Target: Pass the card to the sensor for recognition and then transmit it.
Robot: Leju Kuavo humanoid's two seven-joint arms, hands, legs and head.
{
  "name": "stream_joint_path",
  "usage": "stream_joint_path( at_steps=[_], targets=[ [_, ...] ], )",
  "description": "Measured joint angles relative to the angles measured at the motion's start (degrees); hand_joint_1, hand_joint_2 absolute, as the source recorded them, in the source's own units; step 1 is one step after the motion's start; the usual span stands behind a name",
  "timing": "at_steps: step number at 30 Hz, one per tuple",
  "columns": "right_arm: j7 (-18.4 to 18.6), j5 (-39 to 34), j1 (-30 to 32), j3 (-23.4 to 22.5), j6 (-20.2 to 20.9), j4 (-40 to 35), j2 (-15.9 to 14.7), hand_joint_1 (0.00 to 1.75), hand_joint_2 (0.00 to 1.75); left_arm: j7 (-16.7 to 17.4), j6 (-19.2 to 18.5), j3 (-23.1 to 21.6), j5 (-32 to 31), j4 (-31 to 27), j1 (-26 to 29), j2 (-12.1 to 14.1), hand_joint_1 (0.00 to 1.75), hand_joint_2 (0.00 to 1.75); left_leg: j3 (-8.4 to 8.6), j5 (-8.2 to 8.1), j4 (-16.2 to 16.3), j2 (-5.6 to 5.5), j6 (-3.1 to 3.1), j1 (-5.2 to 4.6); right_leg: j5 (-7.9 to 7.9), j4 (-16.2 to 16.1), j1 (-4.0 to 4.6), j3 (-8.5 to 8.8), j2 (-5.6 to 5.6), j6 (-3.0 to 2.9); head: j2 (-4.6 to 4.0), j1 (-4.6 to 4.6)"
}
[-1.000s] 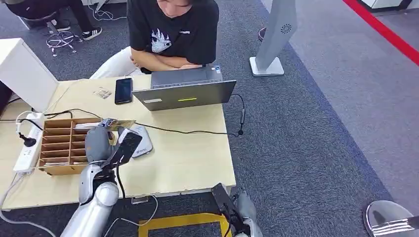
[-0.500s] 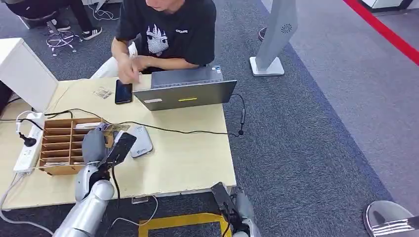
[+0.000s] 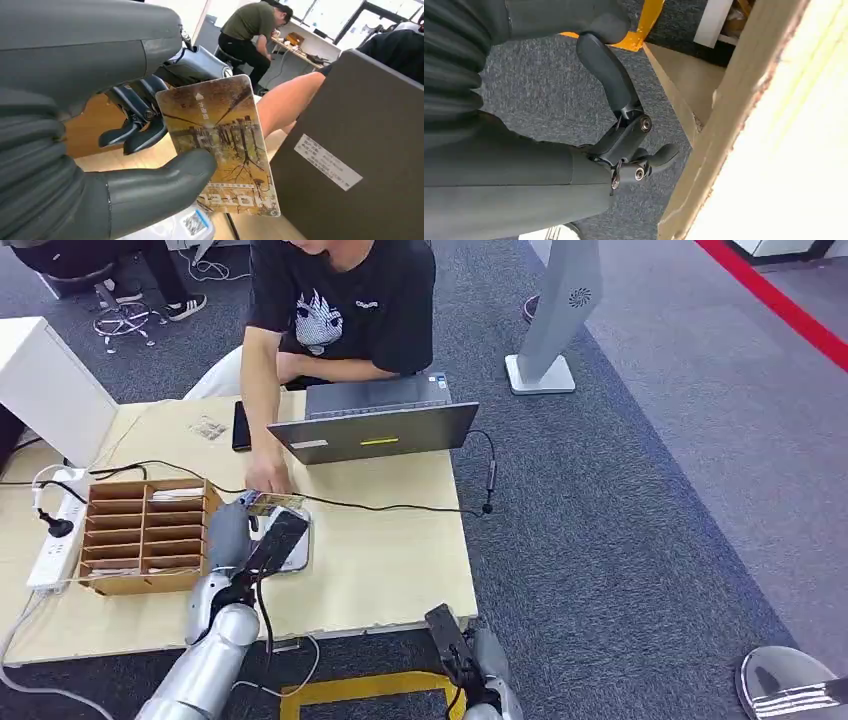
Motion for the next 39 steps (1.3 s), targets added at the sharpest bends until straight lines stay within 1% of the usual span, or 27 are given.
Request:
stream_joint_path(
  at_steps=[5,16,21,31,33,39],
  targets=[
    [-0.26,-0.41,-0.06,0.0,0.0,0.28,0.02,0.0,1.75,-0.15,0.04,0.0,0.57,0.48,0.3,-0.63,1.75,1.75,0.0,0.0,0.0,0.0,0.0,0.0,0.0,0.0,0.0,0.0,0.0,0.0,0.0,0.0],
    [0.09,-0.57,-0.07,0.02,-0.52,0.57,0.02,0.0,1.75,-0.22,-0.11,-0.18,1.13,0.87,0.75,-0.74,1.75,1.75,0.0,0.0,0.0,0.01,0.0,0.0,0.0,0.0,0.0,0.0,0.0,0.0,0.0,0.0],
    [0.77,-0.39,-0.07,0.02,-0.59,0.57,0.02,0.0,1.75,1.27,-1.05,-1.05,0.15,1.07,1.14,-0.68,1.75,1.75,0.0,0.0,0.0,0.01,0.0,0.0,0.0,0.0,0.0,0.0,0.0,0.0,0.0,0.0],
    [0.94,-0.39,-0.08,0.02,-0.7,0.55,0.02,0.0,1.75,1.42,-1.62,-1.79,-0.09,2.03,2.4,-0.7,1.75,1.75,0.0,0.0,0.0,0.01,0.0,0.0,0.0,0.0,0.0,0.0,0.0,0.0,0.0,0.0],
    [1.16,-0.39,-0.09,0.02,-0.74,0.48,0.02,0.0,1.75,2.28,-1.84,-2.06,-0.26,2.4,2.86,-0.76,1.75,1.75,0.0,0.0,0.0,0.01,0.0,0.0,0.0,0.0,0.0,0.0,0.0,0.0,0.0,0.0],
    [0.44,-1.33,-0.13,0.0,-0.9,0.48,0.02,0.0,1.75,3.76,-1.49,-2.19,0.37,5.29,4.32,-0.79,1.75,1.75,0.0,0.0,0.0,0.0,0.0,0.0,-0.01,0.0,0.0,0.0,-0.01,0.01,0.0,0.0]
  ],
)
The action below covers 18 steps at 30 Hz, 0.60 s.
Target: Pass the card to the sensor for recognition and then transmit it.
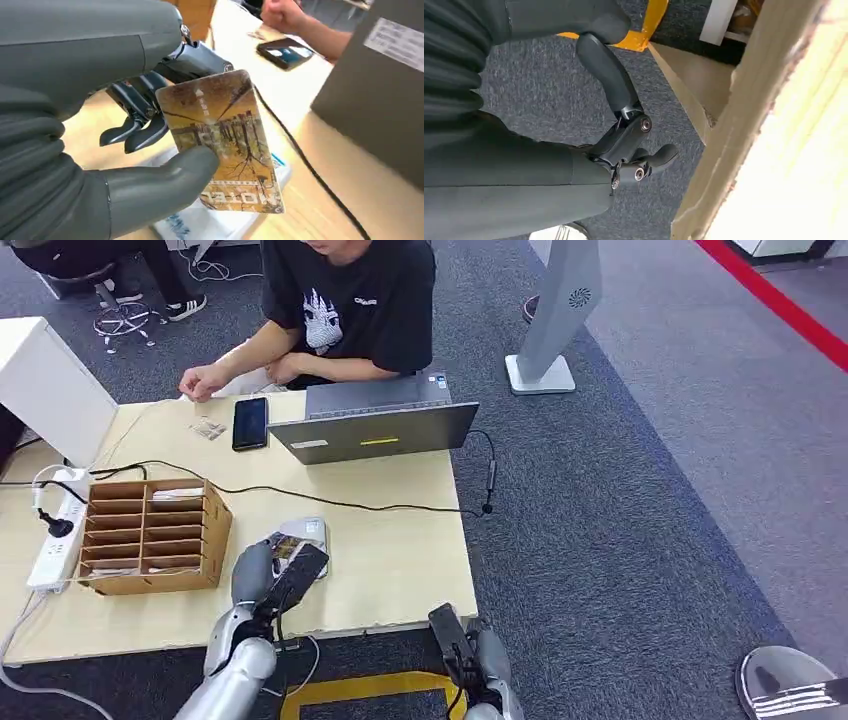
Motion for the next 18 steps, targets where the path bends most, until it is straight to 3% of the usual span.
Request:
stream_joint_path(
  at_steps=[12,18],
  targets=[
    [-0.9,-1.03,-0.03,-0.04,-0.68,0.02,0.0,0.0,1.75,2.71,-0.22,0.02,0.72,3.32,-0.19,0.02,1.75,1.75,0.14,0.01,-0.01,-0.03,0.01,0.0,0.01,0.0,0.0,0.19,-0.07,0.0,0.0,0.0],
    [-0.15,-0.22,0.02,-0.04,-0.74,0.02,0.0,0.0,1.75,-0.41,2.06,0.02,-0.13,2.25,-0.22,0.33,1.75,1.75,0.15,0.04,0.0,-0.03,0.04,0.0,0.02,0.0,0.0,0.19,-0.06,0.01,0.0,0.0]
  ],
)
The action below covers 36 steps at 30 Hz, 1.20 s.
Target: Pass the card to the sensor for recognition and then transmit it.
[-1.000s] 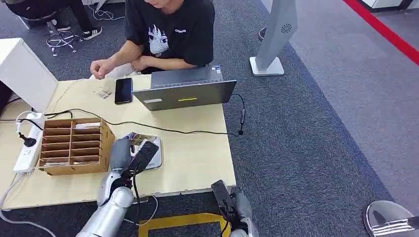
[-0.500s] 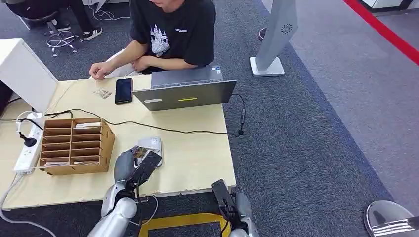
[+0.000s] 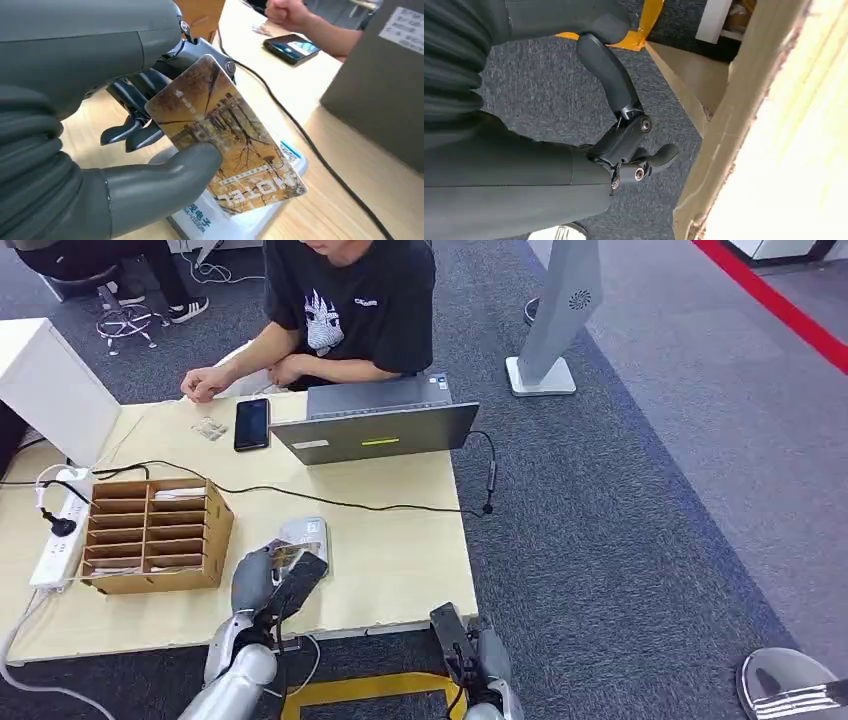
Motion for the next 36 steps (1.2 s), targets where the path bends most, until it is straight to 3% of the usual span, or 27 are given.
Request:
stream_joint_path(
  at_steps=[3,6,13,19,24,28,36],
  targets=[
    [1.24,1.37,0.29,0.0,-0.02,-0.22,-0.02,0.0,1.75,-0.48,0.0,0.0,-0.11,-4.35,0.3,0.7,1.75,1.75,-0.04,0.01,0.0,0.01,-0.01,0.01,0.02,0.0,0.0,-0.06,0.02,-0.01,0.0,0.0],
    [3.38,3.6,0.86,0.07,-0.04,-1.09,-0.09,0.0,1.75,0.39,-0.52,0.0,-0.98,-12.73,0.38,2.14,1.75,1.75,-0.06,0.01,0.0,0.01,-0.01,0.01,0.02,0.01,0.0,-0.08,0.02,-0.01,0.0,0.0],
    [5.38,6.86,2.59,0.09,-0.07,-2.76,-1.05,0.0,1.75,5.91,-1.77,0.02,-8.88,-33.21,-1.62,8.81,1.75,1.75,-0.11,0.01,-0.01,0.02,-0.01,0.04,0.01,0.01,0.02,-0.15,0.05,-0.01,0.0,0.0],
    [6.58,8.32,3.64,0.07,-0.07,-4.28,-1.62,0.0,1.75,9.99,-2.78,1.07,-13.33,-39.99,-5.84,13.48,1.75,1.75,-0.1,0.01,-0.02,0.03,-0.02,0.03,0.02,0.02,0.02,-0.15,0.06,-0.01,0.0,-0.02],
    [5.15,8.89,4.57,-0.24,-0.09,-4.9,-2.12,0.0,1.75,11.61,-1.09,3.13,-14.78,-40.1,-8.76,16.95,1.75,1.75,-0.1,0.02,-0.01,0.04,-0.02,0.03,0.02,0.02,0.02,-0.15,0.09,-0.01,0.0,0.0],
    [2.4,8.87,4.95,-1.9,-0.09,-4.72,-2.23,0.0,1.75,12.18,1.58,5.62,-14.2,-34.59,-11.69,18.86,1.75,1.75,-0.1,0.01,-0.01,0.05,-0.02,0.03,0.02,0.02,0.02,-0.15,0.09,-0.01,0.0,-0.02],
    [0.85,8.7,4.92,-4.18,-0.09,-3.78,-2.23,0.0,1.75,10.38,4.57,8.81,-12.0,-26.2,-12.95,19.28,1.75,1.75,-0.11,0.01,-0.01,0.05,-0.02,0.02,0.02,0.02,0.01,-0.15,0.08,-0.01,0.0,0.0]
  ],
)
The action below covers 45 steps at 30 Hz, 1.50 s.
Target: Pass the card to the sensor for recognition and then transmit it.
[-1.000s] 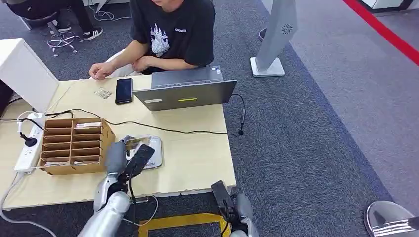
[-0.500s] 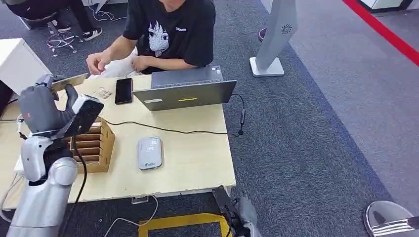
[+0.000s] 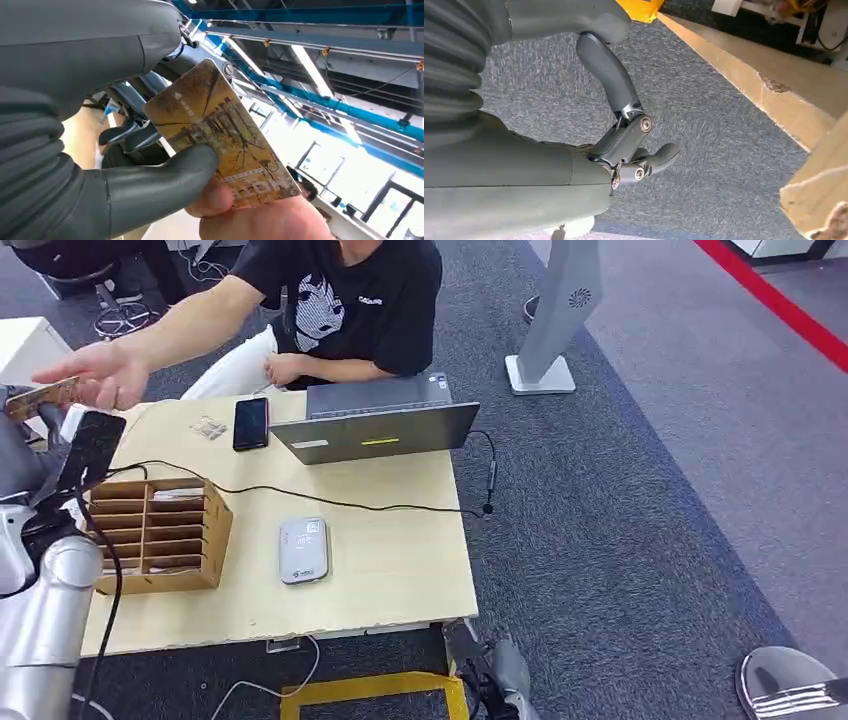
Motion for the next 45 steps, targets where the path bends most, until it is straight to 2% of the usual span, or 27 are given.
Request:
stream_joint_path(
  at_steps=[9,10,11,12,15,18,19,22,23,27,30,31,33,37,40,42,45],
  targets=[
    [0.15,-0.13,-0.02,-0.17,0.0,0.39,0.0,0.0,1.75,-0.04,0.35,0.07,-0.55,2.25,-0.03,-0.44,1.75,1.75,-0.01,-0.01,0.01,0.12,0.0,-0.01,0.02,0.0,-0.01,-0.03,0.11,0.01,0.0,0.0],
    [0.15,-0.17,-0.04,-0.17,0.0,0.39,0.0,0.0,1.75,-0.17,0.57,0.09,-0.05,2.29,-0.02,-0.46,0.3,1.75,-0.01,-0.01,0.0,0.15,-0.01,-0.01,0.02,0.0,-0.01,-0.05,0.16,0.01,0.0,0.0],
    [0.15,-0.18,-0.05,-0.17,0.0,0.39,0.0,0.0,1.75,-0.43,0.8,0.11,0.35,2.36,-0.01,-0.46,0.09,1.75,-0.01,-0.02,0.0,0.2,-0.01,0.0,0.02,0.0,-0.01,-0.07,0.2,0.01,0.0,0.0],
    [0.15,-0.15,-0.08,-0.17,0.02,0.42,0.0,0.0,1.75,-0.94,1.07,0.17,0.97,2.4,0.02,-0.5,0.0,1.75,-0.02,-0.04,0.0,0.23,-0.04,0.01,0.02,0.0,-0.01,-0.09,0.24,0.01,0.0,0.0],
    [0.39,0.15,-0.35,-0.17,0.0,0.61,0.07,0.0,1.75,-2.45,2.01,0.57,2.71,2.4,0.03,-0.83,0.0,1.75,-0.02,-0.05,0.0,0.19,-0.05,0.01,0.0,0.0,-0.01,-0.09,0.2,0.01,0.0,0.0],
    [0.92,0.07,-0.72,-0.17,0.02,0.66,0.09,0.0,1.75,-2.93,0.46,0.57,3.37,2.25,0.04,-1.03,0.0,1.75,-0.03,-0.05,0.0,0.15,-0.05,0.02,-0.01,0.0,0.0,-0.09,0.17,0.01,0.0,0.0],
    [1.51,0.07,-0.78,-0.17,0.02,0.66,0.09,0.0,1.75,-2.88,-0.6,0.57,3.34,1.96,0.09,-1.14,0.0,0.0,-0.03,-0.05,0.0,0.15,-0.05,0.02,0.0,0.0,0.0,-0.09,0.17,0.0,0.0,0.0],
    [4.2,0.61,-0.76,0.2,0.02,0.28,0.11,0.0,1.75,-0.59,-4.6,0.33,2.3,-0.8,0.6,-1.6,0.0,0.0,-0.03,-0.04,0.0,0.16,-0.05,0.01,0.01,0.0,0.0,-0.09,0.18,0.01,0.0,0.0],
    [4.92,0.85,-0.73,0.42,0.02,0.09,0.09,0.0,1.75,-0.3,-5.86,0.11,2.21,-1.91,0.89,-1.7,0.0,1.75,-0.02,-0.04,0.01,0.16,-0.04,0.0,0.02,0.0,-0.01,-0.09,0.18,0.02,0.0,0.0],
    [6.43,1.18,-0.22,0.83,0.02,-0.39,0.07,0.0,1.75,0.75,-11.7,-1.64,3.35,-8.29,3.13,-2.19,0.0,1.75,-0.02,-0.04,0.03,0.16,-0.04,-0.01,0.02,-0.01,-0.01,-0.09,0.19,0.02,0.0,0.02],
    [10.08,2.87,1.22,1.0,0.13,-2.56,-0.11,0.0,1.75,4.16,-18.55,-4.99,4.09,-17.25,5.53,-2.21,0.0,1.75,-0.09,-0.06,0.03,0.14,-0.04,-0.01,0.01,-0.02,-0.01,-0.09,0.16,0.03,0.0,0.0],
    [11.92,4.05,1.8,1.09,0.22,-3.74,-0.24,0.0,1.75,5.05,-19.81,-6.41,4.09,-19.99,6.23,-1.92,0.0,1.75,-0.11,-0.07,0.03,0.12,-0.04,-0.01,0.01,-0.03,-0.01,-0.1,0.14,0.04,0.0,0.02],
    [13.33,5.29,2.66,1.09,0.35,-5.23,-0.53,0.0,1.75,5.44,-21.36,-8.97,4.57,-24.73,7.69,-0.96,0.0,1.75,-0.1,-0.1,0.01,0.18,0.0,-0.02,0.0,-0.04,-0.02,-0.11,0.18,0.04,0.0,0.0],
    [13.25,5.73,4.58,0.94,0.39,-7.14,-1.27,0.0,1.75,4.18,-23.93,-12.56,8.15,-32.64,11.29,2.07,0.0,1.75,-0.1,-0.11,0.0,0.21,0.01,0.0,-0.01,-0.04,-0.02,-0.14,0.19,0.04,0.0,0.0],
    [14.39,6.58,6.2,0.59,0.77,-9.21,-1.44,0.0,1.75,4.79,-25.14,-14.47,9.09,-37.69,14.7,4.81,0.0,1.75,-0.09,-0.1,-0.02,0.22,0.0,0.02,-0.02,-0.03,-0.01,-0.15,0.2,0.03,0.0,0.0],
    [16.02,7.83,7.13,0.04,1.25,-11.0,-1.68,0.0,1.75,5.55,-25.42,-15.45,9.07,-41.19,17.35,7.31,0.0,1.75,-0.06,-0.1,-0.05,0.25,0.0,0.02,-0.04,-0.02,-0.01,-0.14,0.22,0.0,0.0,-0.02],
    [15.8,8.07,8.82,-1.01,1.31,-12.55,-1.88,0.0,1.75,6.32,-25.22,-15.67,7.58,-45.36,22.19,11.52,0.0,1.75,-0.06,-0.11,-0.05,0.3,-0.01,0.04,-0.05,-0.01,0.0,-0.15,0.28,-0.01,0.0,0.02]
  ],
)
